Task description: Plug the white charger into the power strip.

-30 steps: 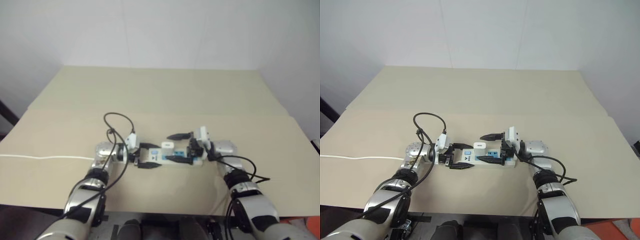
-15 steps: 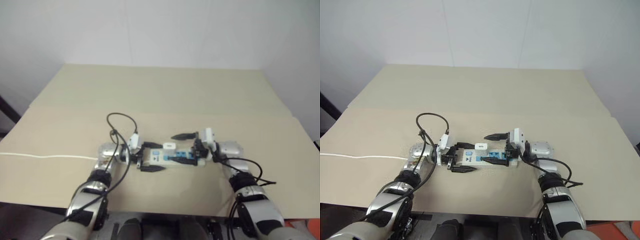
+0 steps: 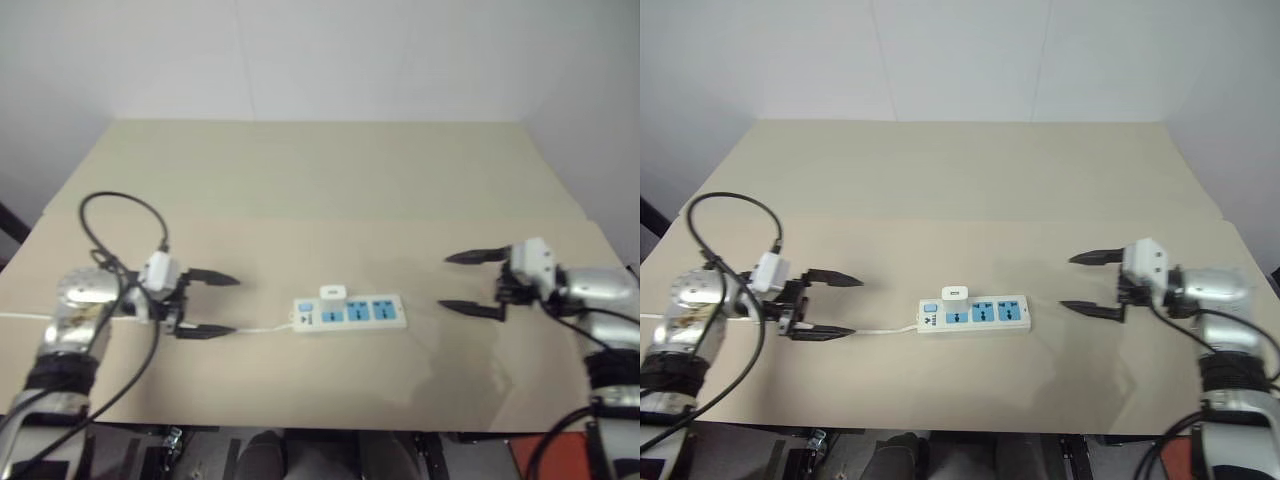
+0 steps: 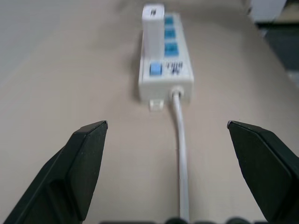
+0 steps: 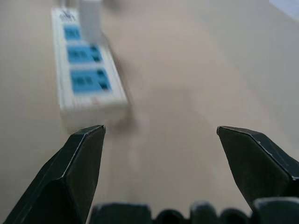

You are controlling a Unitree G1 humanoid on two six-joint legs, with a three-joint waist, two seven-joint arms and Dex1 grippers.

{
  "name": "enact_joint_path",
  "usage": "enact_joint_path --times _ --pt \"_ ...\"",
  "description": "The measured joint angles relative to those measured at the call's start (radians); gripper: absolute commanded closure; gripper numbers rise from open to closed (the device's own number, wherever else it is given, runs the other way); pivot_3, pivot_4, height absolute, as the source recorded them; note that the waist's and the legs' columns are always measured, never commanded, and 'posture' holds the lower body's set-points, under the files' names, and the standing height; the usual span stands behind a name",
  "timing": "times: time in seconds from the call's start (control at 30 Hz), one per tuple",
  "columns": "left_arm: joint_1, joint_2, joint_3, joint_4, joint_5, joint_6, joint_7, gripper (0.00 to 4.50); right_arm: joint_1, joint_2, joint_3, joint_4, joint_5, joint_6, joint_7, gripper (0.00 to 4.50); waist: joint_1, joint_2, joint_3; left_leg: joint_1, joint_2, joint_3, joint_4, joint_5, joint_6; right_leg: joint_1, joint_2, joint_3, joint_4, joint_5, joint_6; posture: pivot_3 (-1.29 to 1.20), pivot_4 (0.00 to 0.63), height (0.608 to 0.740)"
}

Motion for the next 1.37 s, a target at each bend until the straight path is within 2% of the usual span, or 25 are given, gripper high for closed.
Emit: enact_joint_path --times 0.2,0.63,1.07,1.37 --pt "0.055 0.020 0.063 0.013 0.001 -0.022 0.000 0.01 0.048 -0.079 -0.028 -0.051 0.030 0.032 0.026 0.00 -0.003 0.000 0.000 0.000 0.000 0.001 0.000 0.000 0.000 0.000 0.000 0.001 0.001 0.000 0.000 0.00 0.150 0.740" --pt "0.080 -0.023 0.089 0.007 0.045 -0.029 0.079 0.01 0.119 -0.092 -0.032 -0.115 0.037 0.088 0.004 0.00 0.000 -0.001 0.000 0.000 0.000 0.001 0.000 0.000 0.000 0.000 0.000 0.000 0.001 0.000 0.000 0.00 0.150 0.740" --pt "0.074 -0.014 0.089 0.010 0.077 -0.006 0.055 0.01 0.257 -0.092 -0.073 -0.269 0.072 0.165 -0.070 0.00 -0.002 -0.001 0.000 0.001 0.000 0.001 0.001 0.000 0.000 0.000 0.000 0.001 0.002 0.000 0.000 0.00 0.150 0.740" --pt "0.073 -0.015 0.092 0.009 0.077 -0.005 0.049 0.01 0.270 -0.089 -0.093 -0.307 0.078 0.193 -0.094 0.00 -0.002 -0.001 0.000 0.001 0.000 0.001 0.001 0.000 0.000 0.000 0.001 0.001 0.002 0.000 0.000 0.00 0.150 0.740"
